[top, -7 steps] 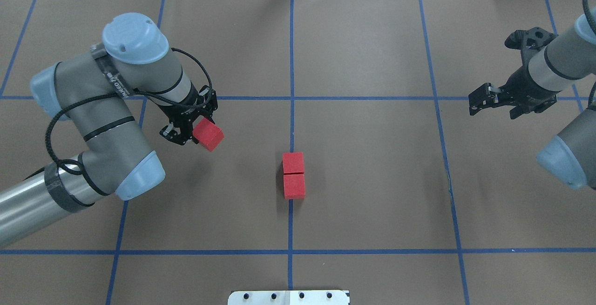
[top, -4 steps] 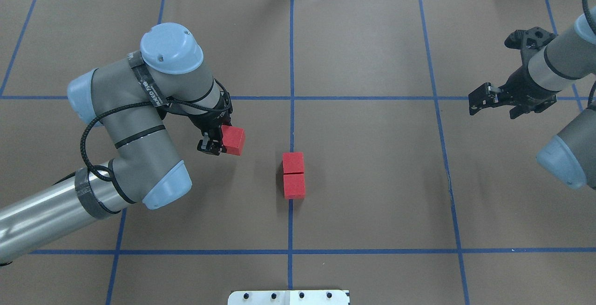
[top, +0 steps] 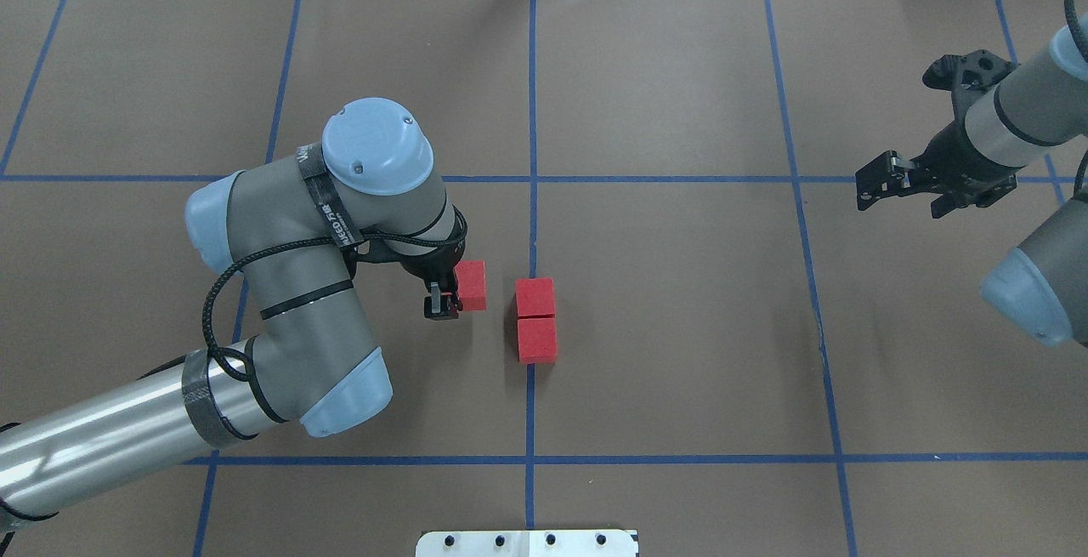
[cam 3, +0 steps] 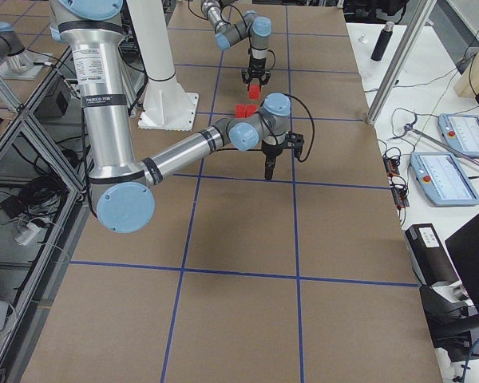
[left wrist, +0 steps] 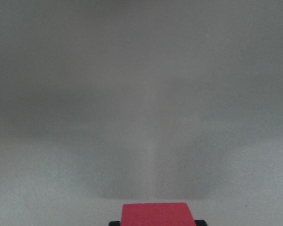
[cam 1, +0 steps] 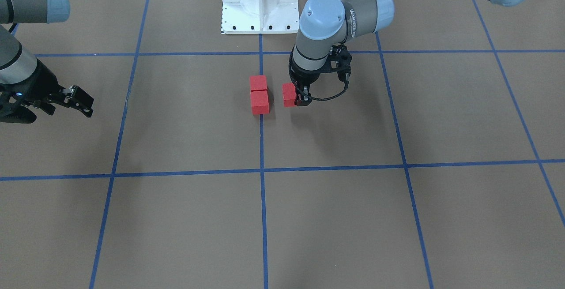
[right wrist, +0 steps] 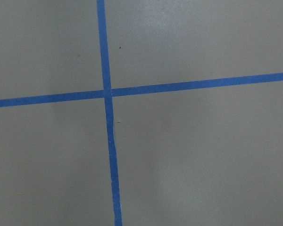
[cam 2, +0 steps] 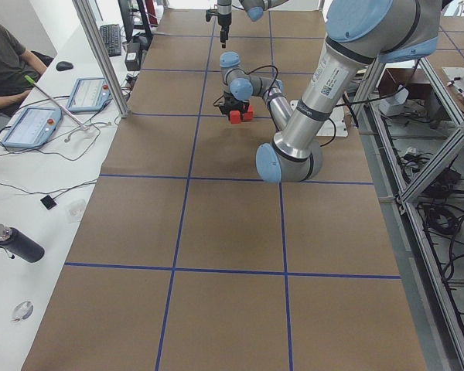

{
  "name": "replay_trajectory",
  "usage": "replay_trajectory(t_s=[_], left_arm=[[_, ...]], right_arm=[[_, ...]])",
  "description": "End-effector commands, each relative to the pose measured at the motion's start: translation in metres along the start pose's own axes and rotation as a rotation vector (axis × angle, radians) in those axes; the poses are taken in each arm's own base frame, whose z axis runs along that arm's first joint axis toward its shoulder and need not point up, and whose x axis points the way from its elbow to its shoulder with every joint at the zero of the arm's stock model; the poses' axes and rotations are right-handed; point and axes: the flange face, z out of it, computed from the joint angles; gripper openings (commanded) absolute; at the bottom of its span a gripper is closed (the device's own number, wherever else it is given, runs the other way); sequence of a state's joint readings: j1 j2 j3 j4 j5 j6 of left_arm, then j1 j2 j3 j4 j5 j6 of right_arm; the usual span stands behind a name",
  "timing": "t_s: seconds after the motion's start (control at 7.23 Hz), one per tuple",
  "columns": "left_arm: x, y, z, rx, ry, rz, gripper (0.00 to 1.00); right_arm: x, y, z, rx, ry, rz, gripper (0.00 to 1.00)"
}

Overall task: Form red blocks into L shape at center
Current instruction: 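Carry the cube with the left gripper beside the two-cube column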

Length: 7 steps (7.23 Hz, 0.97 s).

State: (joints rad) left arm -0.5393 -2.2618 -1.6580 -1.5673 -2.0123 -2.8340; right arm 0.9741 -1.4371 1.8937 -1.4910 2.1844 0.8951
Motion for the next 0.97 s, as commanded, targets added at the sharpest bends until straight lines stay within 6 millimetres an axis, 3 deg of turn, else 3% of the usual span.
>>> replay_trajectory(t_s=[0.0, 0.83], left_arm=[[-0.007, 0.007, 0.009, 0.005, 0.015, -0.017, 0.0], [-0.004, 0.014, 0.02, -0.031, 0.021, 0.008, 0.0]], right_arm=[[0.002, 0.001, 0.001, -0.001, 0.002, 0.004, 1.0], [0.002, 0.001, 0.001, -0.001, 0.002, 0.002, 1.0]])
